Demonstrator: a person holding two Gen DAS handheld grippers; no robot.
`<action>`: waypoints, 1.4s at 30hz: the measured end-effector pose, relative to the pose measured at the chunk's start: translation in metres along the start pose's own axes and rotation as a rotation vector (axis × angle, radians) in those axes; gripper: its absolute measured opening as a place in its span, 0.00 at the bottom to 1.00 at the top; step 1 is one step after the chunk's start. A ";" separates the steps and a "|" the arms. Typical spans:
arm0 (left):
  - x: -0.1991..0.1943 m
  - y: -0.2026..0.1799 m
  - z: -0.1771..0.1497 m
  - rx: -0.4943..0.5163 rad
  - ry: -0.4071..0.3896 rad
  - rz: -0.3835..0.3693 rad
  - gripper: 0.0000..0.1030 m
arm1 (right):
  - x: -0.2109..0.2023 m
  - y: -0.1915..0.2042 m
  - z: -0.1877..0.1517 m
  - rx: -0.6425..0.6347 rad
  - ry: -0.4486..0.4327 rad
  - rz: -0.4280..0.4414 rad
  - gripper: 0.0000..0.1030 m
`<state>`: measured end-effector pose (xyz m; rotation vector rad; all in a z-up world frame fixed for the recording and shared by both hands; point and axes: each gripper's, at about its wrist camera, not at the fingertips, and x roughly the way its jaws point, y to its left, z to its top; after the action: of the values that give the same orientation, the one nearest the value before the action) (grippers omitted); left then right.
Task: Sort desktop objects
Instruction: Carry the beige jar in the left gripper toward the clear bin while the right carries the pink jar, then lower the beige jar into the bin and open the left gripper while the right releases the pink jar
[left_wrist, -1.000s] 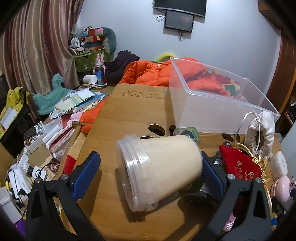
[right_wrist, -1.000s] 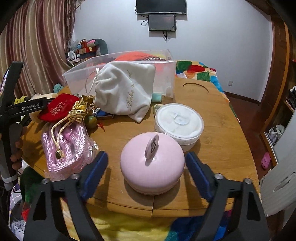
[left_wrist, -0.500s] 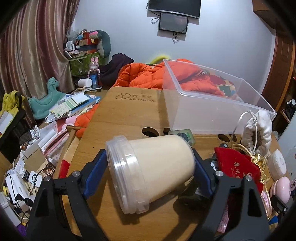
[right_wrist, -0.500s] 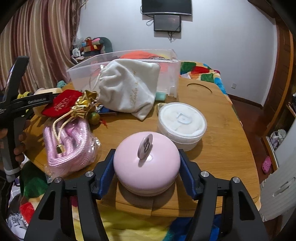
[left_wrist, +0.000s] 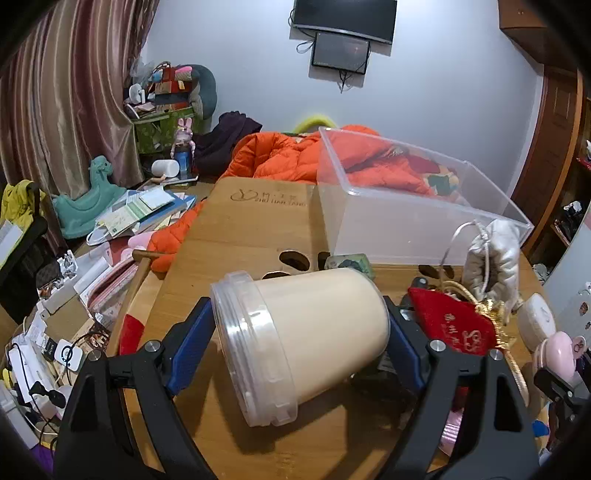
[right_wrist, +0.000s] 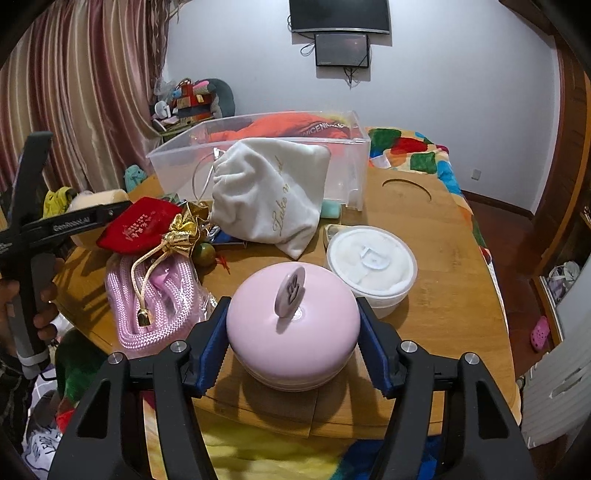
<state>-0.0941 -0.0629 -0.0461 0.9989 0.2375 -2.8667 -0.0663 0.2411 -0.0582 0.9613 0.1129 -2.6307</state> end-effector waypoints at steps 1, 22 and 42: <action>-0.003 0.000 0.001 0.000 -0.004 -0.007 0.83 | -0.001 0.000 0.002 -0.003 -0.002 0.003 0.58; -0.076 -0.039 0.042 0.097 -0.161 -0.111 0.83 | -0.030 0.005 0.068 -0.125 -0.130 0.059 0.58; -0.077 -0.070 0.119 0.225 -0.192 -0.200 0.83 | -0.032 0.017 0.150 -0.215 -0.180 0.112 0.58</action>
<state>-0.1165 -0.0122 0.1019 0.7609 -0.0028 -3.2030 -0.1296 0.2066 0.0783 0.6382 0.2834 -2.5249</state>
